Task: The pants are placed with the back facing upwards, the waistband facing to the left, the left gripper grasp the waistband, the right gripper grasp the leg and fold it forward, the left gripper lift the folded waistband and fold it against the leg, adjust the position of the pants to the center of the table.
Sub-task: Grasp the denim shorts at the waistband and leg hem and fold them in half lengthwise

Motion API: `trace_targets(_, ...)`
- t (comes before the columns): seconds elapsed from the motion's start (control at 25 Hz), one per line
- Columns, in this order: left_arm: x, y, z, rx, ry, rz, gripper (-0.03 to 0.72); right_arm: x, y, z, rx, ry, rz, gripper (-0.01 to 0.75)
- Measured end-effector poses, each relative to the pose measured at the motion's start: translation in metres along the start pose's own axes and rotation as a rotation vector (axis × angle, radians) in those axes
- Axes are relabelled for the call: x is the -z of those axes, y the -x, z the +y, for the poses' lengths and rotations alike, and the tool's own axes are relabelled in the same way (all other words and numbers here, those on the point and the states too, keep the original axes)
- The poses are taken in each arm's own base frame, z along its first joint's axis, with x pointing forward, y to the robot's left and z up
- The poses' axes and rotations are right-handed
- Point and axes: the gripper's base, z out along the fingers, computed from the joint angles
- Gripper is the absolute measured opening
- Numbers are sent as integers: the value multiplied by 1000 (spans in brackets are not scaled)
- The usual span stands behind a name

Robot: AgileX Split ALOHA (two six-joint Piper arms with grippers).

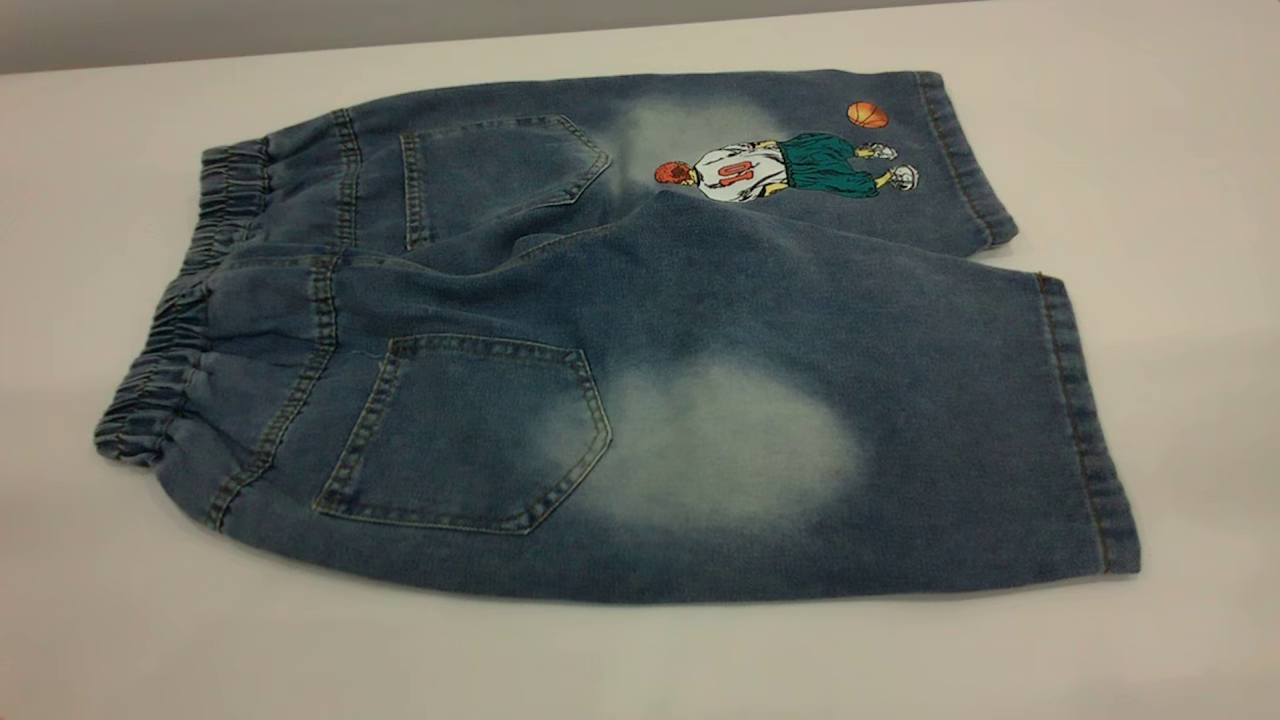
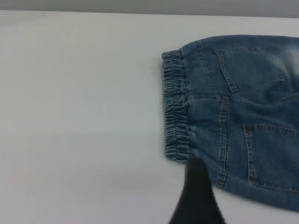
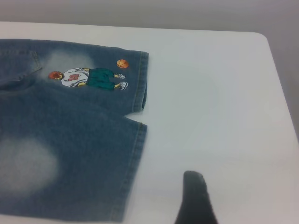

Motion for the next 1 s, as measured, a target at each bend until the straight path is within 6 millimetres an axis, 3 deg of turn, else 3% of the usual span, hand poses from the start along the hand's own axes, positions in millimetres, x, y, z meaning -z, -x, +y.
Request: trace_targets(1.0,0,0,0,-1,0,0,467,0,0,0,0,0,0,395)
